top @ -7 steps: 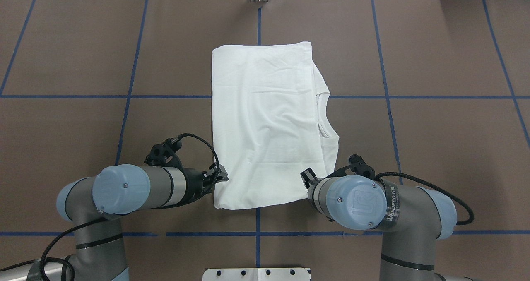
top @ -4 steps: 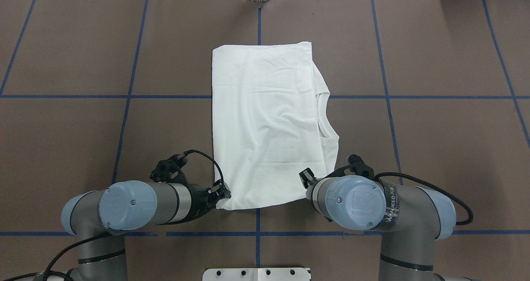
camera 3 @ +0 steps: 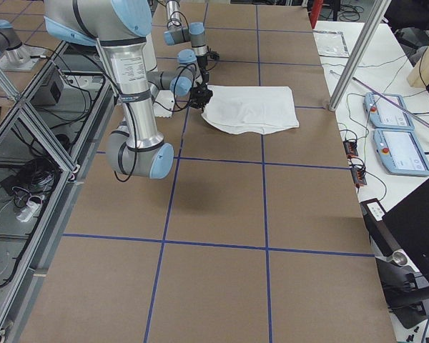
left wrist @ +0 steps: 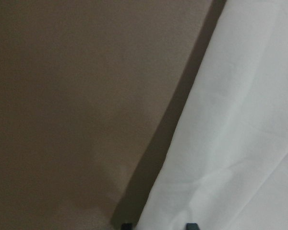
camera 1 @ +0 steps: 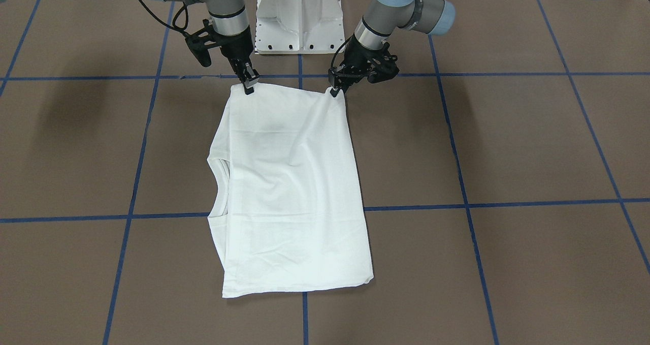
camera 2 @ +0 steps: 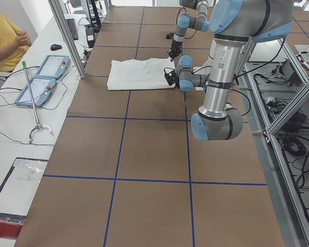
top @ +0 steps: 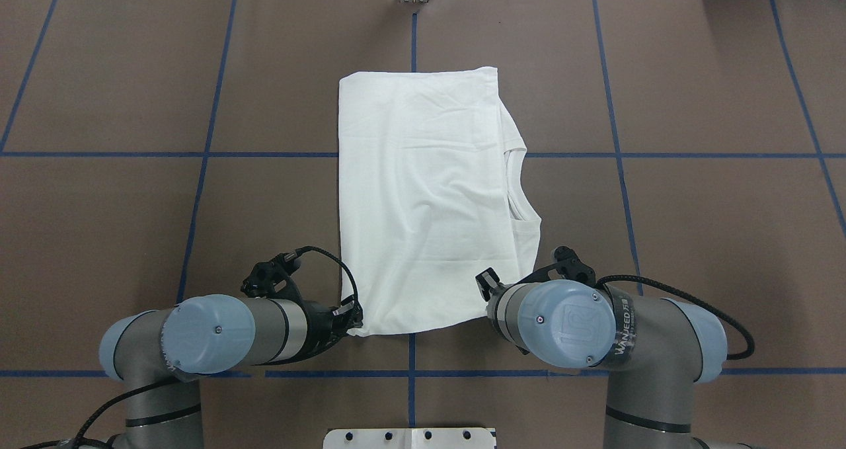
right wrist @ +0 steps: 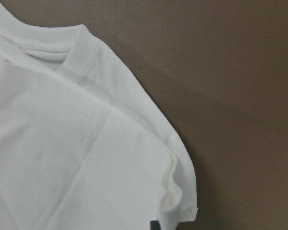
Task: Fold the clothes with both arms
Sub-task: 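Lift the near edge with both grippers and fold it away from the robot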
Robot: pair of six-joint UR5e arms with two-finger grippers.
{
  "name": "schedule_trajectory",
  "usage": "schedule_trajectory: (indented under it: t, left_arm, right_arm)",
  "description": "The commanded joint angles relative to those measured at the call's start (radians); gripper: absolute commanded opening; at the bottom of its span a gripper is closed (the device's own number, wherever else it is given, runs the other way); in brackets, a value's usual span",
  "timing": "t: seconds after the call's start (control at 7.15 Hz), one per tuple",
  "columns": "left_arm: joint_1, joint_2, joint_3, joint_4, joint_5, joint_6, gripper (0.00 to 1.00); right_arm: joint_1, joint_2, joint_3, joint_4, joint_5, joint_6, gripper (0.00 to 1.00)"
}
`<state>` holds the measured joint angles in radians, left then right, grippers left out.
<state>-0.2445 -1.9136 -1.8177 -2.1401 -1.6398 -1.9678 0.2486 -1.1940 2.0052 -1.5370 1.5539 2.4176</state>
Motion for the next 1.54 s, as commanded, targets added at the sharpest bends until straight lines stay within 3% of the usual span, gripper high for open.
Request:
schedule_trajectory:
  t: [0.0,0.28,0.42,0.84,1.12,1.26,1.4]
  left_arm:
    - [0.001,-0.001,-0.018,0.005,-0.003,0.001,0.00]
    - [0.001,0.098,-0.180,0.028,-0.008,0.001,0.00]
    - [0.001,0.141,-0.237,0.029,-0.009,-0.014,0.00]
    - [0.031,0.136,-0.247,0.028,-0.003,-0.135,0.00]
    - [0.047,0.133,-0.328,0.041,-0.003,-0.172,0.00]
    - [0.047,0.105,-0.331,0.057,-0.006,-0.169,0.00]
    - [-0.008,0.058,-0.324,0.096,-0.006,-0.139,0.00]
  right_arm:
    - [0.000,-0.009,0.013,0.000,-0.001,0.000,0.00]
    - [0.000,-0.025,0.035,0.000,-0.001,0.011,0.00]
    - [-0.029,-0.080,0.103,0.000,-0.001,0.014,0.00]
    - [-0.122,-0.127,0.271,-0.056,-0.001,0.018,0.00]
    - [-0.132,-0.122,0.346,-0.125,0.000,0.032,0.00]
    - [-0.071,-0.116,0.343,-0.127,0.005,0.026,0.00]
    - [0.007,-0.110,0.333,-0.129,0.076,0.002,0.00]
